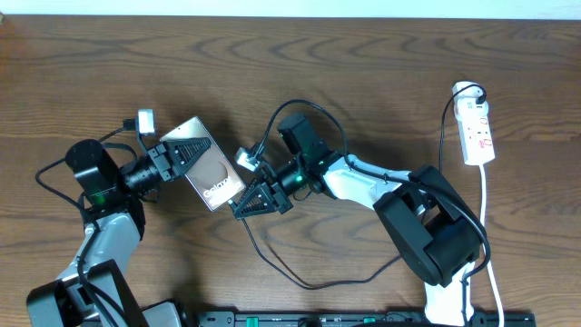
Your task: Plug charger to phone and switch on socket
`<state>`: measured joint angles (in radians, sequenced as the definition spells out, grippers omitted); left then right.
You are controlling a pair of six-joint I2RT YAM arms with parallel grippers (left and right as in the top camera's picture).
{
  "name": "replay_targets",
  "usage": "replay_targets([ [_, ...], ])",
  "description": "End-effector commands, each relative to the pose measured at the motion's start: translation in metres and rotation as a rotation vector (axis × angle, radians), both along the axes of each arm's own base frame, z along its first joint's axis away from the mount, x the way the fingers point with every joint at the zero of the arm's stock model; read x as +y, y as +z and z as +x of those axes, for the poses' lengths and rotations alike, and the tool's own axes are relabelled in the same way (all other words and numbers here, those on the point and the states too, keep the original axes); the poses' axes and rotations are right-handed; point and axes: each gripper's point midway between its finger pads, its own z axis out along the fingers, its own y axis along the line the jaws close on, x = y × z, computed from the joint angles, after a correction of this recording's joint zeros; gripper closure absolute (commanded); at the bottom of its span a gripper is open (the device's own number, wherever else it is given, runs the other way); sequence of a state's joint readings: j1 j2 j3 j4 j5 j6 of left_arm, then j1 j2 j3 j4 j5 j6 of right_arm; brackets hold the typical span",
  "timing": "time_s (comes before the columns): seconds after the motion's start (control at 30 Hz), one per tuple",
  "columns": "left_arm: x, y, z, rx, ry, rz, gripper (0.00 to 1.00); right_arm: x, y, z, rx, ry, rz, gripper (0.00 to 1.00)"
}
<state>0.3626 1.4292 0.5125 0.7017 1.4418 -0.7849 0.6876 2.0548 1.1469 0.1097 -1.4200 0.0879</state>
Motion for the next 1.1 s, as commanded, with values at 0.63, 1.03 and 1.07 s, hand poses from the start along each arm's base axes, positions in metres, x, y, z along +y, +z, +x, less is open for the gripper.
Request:
replay_targets([
  [0.63, -0.011, 0.0055, -0.0147, -0.04, -0.103, -0.011, 0.93, -0.003, -0.0009, 0.0078, -0.003, -0.018, 0.002, 0.99],
  [1.03, -0.0111, 0.0049, -0.015, -0.026, -0.103, -0.018, 0.93, -0.0023, -0.0014, 0.0082, -0.003, -0.022, -0.003, 0.99],
  [1.07, -0.0111, 0.0048, -0.0149, -0.026, -0.103, -0.018, 0.93, -0.0022, -0.0016, 0.0084, 0.001, -0.023, -0.006, 0.99],
])
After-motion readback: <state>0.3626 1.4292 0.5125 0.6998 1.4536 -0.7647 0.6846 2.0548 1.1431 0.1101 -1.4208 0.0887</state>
